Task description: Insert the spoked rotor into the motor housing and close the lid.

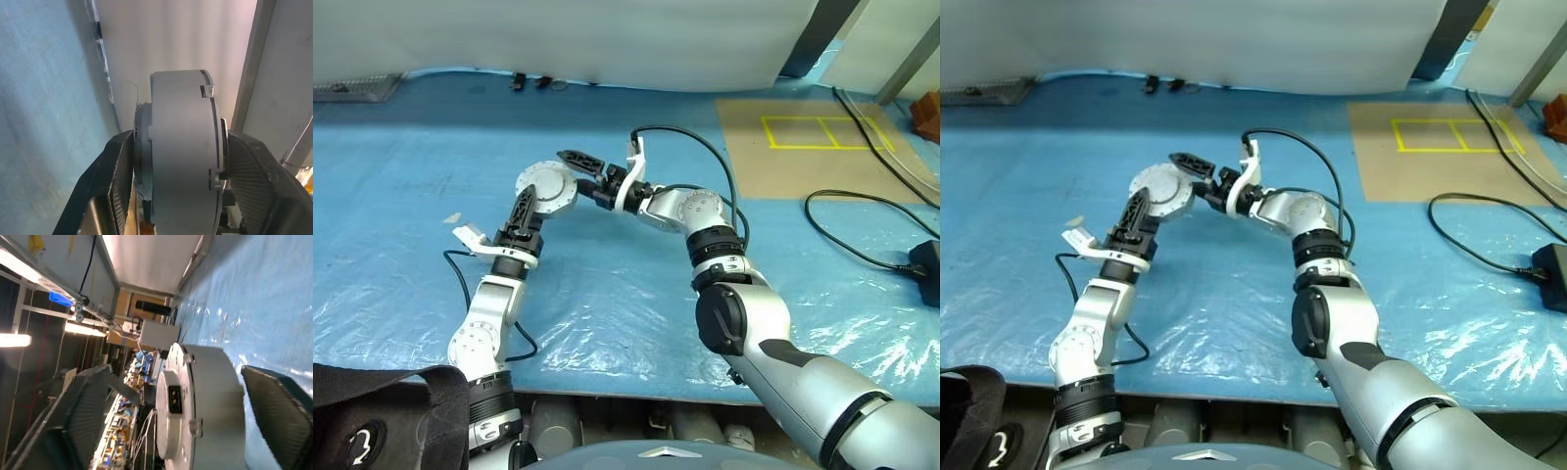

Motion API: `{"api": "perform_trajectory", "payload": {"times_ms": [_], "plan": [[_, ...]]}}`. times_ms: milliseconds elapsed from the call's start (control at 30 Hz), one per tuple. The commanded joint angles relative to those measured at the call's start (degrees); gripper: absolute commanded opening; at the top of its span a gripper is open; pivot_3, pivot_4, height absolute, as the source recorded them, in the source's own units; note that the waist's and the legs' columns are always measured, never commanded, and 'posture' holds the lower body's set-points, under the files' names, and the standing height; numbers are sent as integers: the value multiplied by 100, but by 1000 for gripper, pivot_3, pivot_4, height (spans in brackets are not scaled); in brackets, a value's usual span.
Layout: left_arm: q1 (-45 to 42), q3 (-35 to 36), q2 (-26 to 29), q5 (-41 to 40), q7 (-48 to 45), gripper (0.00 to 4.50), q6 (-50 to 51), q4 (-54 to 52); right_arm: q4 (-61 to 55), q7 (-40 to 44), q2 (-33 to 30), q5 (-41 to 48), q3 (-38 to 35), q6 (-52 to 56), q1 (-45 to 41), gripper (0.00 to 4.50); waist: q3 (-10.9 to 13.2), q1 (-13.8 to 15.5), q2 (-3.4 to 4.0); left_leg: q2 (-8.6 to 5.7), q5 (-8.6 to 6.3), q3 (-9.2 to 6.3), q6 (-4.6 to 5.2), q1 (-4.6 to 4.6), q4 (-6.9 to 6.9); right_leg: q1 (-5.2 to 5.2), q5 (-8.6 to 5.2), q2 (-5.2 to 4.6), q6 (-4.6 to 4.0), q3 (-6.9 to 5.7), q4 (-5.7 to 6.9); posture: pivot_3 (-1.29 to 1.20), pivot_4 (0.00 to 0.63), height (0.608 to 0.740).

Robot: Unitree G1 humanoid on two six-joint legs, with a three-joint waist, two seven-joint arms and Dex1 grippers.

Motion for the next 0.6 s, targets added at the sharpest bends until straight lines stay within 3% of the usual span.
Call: {"api": "perform_trajectory", "payload": {"times_ms": [33, 233, 433, 600], "plan": [[-225, 198, 28, -147, -245, 2661, -232, -129, -22, 39, -94, -135, 80, -380, -194, 4388, 1, 1, -2, -1, 0, 0, 0, -1, 0, 0, 0, -1, 0, 0, -1, 0, 150, 740], [-625, 641, -60, 5, -331, 2661, -1019, 203, -130, 225, -226, -731, 649, -909, -141, 4388, 8, -4, -12, 0, 0, -3, 0, -7, 2, 0, 1, 0, 1, -2, 0, 0, 150, 740], [-1188, 1088, 212, 993, -210, 2661, -2306, 1220, -251, 295, -170, -895, 827, -1053, -88, 4388, 14, -5, -23, 0, 1, -8, 2, -6, 4, 0, 1, 0, 2, -5, 0, 0, 150, 740], [-1402, 1160, 539, 1601, -322, 2661, -2636, 2213, -337, 334, -118, -829, 815, -1006, -81, 4388, 17, 9, -29, -1, 7, -13, 12, -7, 5, 0, 3, 0, 5, -7, 0, 0, 150, 740]]}}
